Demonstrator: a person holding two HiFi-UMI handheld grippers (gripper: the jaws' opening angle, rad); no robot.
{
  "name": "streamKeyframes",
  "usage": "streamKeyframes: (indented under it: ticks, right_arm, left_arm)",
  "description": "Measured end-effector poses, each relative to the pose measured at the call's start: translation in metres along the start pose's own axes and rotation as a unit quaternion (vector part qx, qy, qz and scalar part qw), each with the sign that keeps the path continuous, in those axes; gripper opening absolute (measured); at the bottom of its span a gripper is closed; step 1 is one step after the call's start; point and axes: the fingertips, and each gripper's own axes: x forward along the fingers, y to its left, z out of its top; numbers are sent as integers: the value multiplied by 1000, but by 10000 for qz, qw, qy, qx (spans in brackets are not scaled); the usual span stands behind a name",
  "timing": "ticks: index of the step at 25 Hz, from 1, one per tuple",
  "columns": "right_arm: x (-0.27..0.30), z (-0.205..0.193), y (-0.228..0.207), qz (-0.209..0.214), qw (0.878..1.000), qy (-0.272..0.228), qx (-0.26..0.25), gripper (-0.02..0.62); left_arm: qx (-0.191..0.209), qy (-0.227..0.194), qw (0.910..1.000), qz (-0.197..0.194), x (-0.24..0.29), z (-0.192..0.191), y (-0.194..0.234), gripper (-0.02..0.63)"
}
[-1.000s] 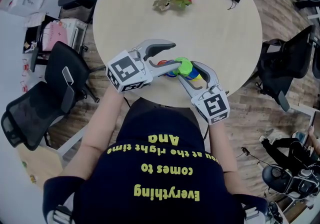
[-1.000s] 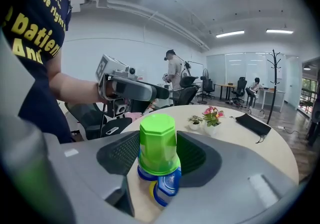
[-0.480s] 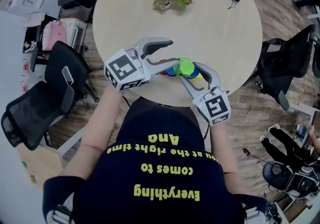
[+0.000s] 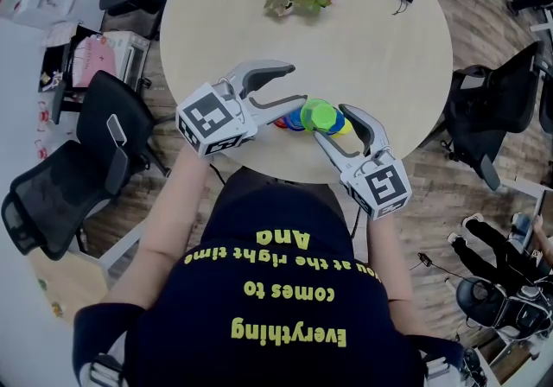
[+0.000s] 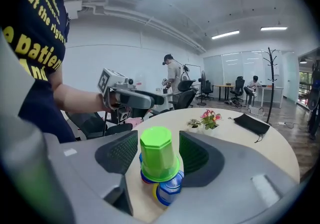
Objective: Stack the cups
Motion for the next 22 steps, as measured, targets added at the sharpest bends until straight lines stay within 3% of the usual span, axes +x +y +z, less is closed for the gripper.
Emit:
streamKeyframes:
  ticks: [7, 13, 22]
  right_arm:
    - [-13, 44, -18, -199, 9988, -419, 129, 248]
    - [-33, 78, -44, -778, 9934, -828, -121, 136]
    - [-53, 115, -76, -1530, 9785, -1353, -284, 12]
  left_arm:
    - [155, -65, 9995, 270, -6, 7, 10, 196]
    - [329, -209, 9958, 823, -19, 21, 22, 121]
    - [375, -874, 9766, 1929, -56, 51, 50, 17]
